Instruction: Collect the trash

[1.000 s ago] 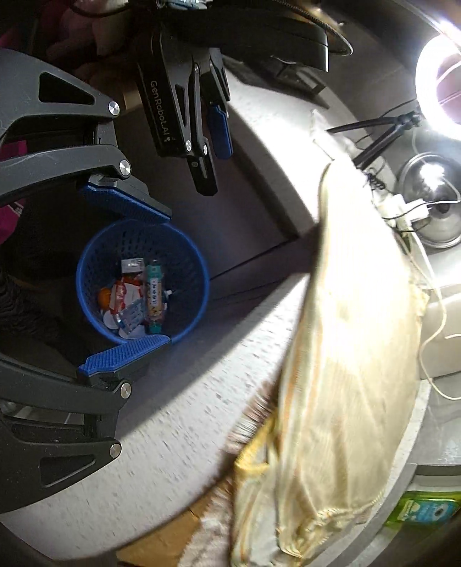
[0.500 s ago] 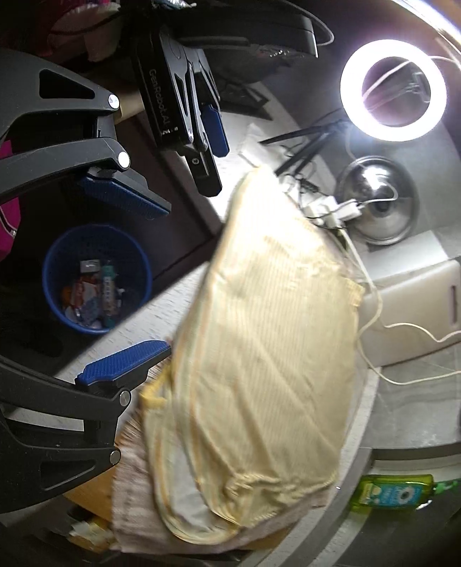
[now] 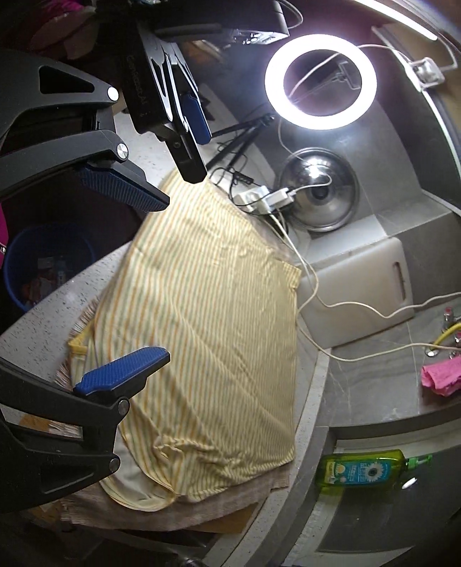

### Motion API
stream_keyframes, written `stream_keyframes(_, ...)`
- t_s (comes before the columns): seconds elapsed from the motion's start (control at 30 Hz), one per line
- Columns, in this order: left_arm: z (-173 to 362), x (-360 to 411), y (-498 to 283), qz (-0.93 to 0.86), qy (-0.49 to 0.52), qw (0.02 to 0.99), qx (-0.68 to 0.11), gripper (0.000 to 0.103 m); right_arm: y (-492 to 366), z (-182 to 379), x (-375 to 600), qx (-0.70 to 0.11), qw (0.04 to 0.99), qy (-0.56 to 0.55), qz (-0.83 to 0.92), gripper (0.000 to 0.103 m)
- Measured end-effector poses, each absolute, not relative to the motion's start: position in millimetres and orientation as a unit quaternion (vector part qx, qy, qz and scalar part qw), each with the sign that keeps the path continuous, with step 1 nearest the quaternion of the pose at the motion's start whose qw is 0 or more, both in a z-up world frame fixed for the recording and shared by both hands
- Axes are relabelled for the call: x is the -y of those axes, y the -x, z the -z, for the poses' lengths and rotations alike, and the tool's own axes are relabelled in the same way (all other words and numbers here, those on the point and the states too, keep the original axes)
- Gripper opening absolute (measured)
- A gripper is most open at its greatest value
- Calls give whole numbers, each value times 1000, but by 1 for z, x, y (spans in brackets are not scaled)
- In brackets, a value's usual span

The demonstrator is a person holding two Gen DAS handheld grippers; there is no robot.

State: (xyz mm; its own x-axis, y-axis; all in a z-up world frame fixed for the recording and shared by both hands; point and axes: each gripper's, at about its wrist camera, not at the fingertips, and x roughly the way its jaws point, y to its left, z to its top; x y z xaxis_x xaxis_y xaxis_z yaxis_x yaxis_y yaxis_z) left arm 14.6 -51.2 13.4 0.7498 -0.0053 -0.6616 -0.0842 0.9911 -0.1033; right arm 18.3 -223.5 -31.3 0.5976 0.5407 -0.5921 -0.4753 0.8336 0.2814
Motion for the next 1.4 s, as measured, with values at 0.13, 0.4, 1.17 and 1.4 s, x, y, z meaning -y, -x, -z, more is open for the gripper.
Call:
stream_keyframes(0.13,-20,55,-20,-31,64,936,-344,83,-28,25,231,-339,895,-54,-284,79)
stream_keyframes(0.4,-20,64,-32,-31,62,936,-346,83,-43,19,241,-332,897,-61,-285,79)
stream_keyframes(1.17,-14,63,-45,-50,74,930,-358,91,-61,26,244,-346,891,-78,-285,79)
stream_keyframes(1.4,-12,64,-50,-55,75,930,-357,95,-66,27,246,-349,889,-89,-284,79)
